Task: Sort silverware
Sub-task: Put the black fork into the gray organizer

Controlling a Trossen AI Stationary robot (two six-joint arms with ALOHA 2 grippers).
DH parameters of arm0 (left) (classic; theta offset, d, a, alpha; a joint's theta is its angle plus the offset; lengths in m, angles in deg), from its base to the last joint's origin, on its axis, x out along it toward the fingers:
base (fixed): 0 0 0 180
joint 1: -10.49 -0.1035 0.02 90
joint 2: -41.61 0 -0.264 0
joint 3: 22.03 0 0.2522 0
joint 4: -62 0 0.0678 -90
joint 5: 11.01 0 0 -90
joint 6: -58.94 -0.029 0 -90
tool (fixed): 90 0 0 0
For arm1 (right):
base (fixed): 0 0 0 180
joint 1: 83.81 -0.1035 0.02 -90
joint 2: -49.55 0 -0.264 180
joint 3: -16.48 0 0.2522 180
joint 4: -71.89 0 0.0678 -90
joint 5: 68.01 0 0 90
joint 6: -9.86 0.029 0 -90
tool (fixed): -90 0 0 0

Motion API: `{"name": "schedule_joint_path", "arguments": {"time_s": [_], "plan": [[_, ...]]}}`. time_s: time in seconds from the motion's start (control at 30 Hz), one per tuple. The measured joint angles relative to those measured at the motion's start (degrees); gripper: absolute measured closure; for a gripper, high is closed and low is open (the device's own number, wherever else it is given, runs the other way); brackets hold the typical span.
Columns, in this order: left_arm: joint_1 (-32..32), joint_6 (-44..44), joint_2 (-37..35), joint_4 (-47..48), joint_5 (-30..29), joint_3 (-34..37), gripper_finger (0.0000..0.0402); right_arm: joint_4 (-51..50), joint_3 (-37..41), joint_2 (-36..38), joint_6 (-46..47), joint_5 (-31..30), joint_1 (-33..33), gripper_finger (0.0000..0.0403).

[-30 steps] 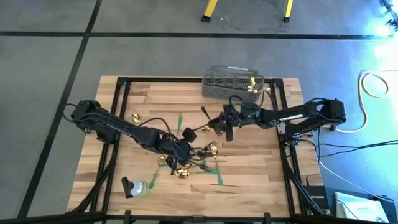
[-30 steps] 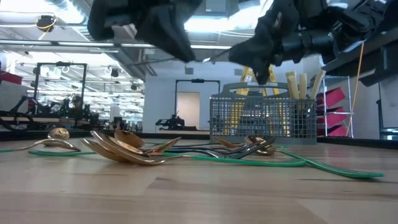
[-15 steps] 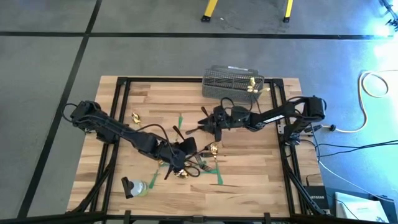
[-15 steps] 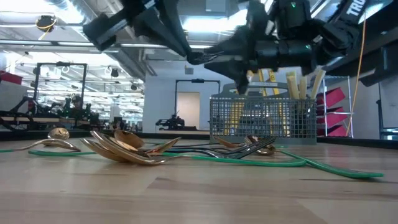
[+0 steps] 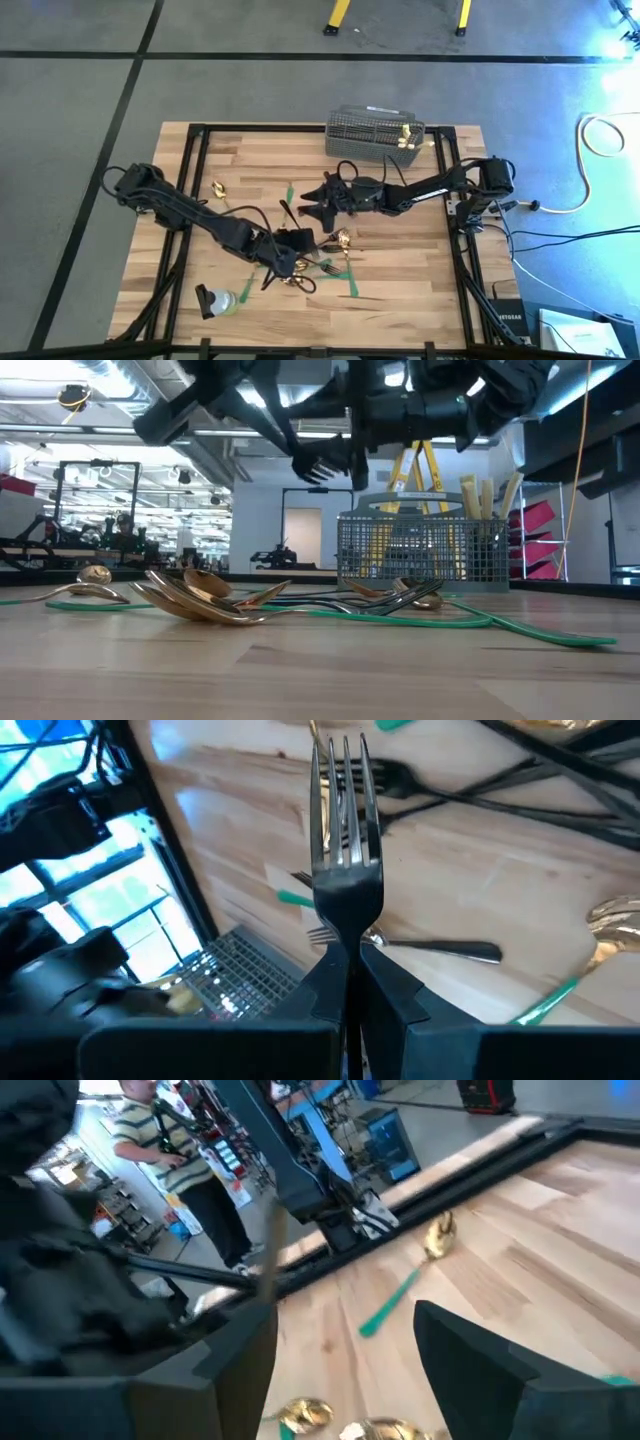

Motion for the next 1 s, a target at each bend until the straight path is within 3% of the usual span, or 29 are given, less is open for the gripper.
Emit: {"name": "schedule_joint_path", "arguments": {"time_s": [0.63,1.0], "plan": [[0.5,-4.2,3.0,-3.3,0.0,0.0,0.0401,-0.3,-1.4,0.0,-3.2,-3.4,-1.6,0.0185],[0.7,-5.4,3.0,-4.6,0.0,0.0,0.0401,-8.9,-6.7,0.0,-4.8,-4.5,-1.8,0.0185]]}}
